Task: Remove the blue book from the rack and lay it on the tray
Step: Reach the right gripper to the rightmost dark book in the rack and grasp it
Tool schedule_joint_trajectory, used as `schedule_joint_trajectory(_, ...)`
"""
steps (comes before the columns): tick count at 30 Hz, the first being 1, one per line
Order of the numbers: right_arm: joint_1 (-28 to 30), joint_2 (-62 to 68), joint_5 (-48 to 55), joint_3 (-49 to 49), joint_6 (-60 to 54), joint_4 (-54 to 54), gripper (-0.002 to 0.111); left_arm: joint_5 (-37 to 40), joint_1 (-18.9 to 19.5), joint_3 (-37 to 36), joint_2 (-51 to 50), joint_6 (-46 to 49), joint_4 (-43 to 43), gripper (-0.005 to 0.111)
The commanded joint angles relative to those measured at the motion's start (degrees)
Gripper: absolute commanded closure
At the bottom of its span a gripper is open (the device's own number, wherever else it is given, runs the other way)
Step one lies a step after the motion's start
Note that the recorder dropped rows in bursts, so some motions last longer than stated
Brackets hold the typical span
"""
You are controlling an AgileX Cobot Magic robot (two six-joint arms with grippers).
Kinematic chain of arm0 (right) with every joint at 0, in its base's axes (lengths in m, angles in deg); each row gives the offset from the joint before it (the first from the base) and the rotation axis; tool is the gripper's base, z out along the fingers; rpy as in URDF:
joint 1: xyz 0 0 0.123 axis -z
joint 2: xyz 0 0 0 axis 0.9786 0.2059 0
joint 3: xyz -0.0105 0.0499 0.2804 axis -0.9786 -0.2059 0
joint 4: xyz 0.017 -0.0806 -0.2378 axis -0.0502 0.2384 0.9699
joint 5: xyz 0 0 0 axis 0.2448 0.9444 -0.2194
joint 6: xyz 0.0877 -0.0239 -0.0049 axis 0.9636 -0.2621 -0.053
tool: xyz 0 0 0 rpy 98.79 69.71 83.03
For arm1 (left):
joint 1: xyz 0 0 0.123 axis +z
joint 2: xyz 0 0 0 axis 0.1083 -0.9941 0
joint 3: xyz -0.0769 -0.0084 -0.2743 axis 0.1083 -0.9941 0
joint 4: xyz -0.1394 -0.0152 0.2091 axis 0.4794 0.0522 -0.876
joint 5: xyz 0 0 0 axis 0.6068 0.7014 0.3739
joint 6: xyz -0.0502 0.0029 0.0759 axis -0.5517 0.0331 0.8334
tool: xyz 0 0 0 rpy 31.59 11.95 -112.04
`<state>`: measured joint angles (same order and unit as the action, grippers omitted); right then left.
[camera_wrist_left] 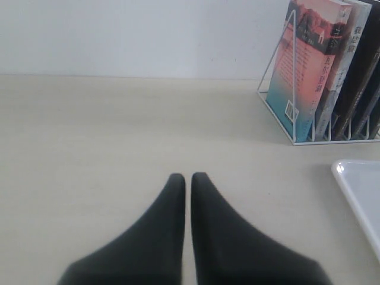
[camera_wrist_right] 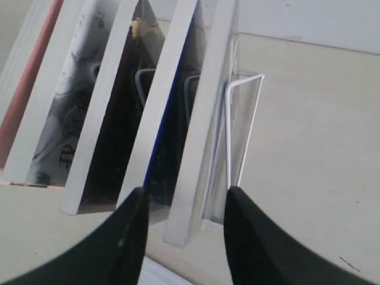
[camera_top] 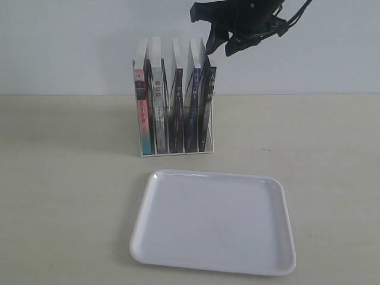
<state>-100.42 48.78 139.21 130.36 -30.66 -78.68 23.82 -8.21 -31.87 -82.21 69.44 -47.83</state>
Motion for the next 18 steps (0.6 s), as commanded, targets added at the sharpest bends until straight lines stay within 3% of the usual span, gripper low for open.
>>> schedule_joint_trajectory(1,-0.78,1.13,-0.44,0.42,-0.01,0.22,0.068,-0.25,0.11,0.06,0.18,0.00,0.23,0.103)
schedule_joint_trajectory(18,-1.17,5.27,-1.77,0.42,0.62,1.35,0.068,-0.25,0.11,0.06,0.18,0.00,0.23,0.103)
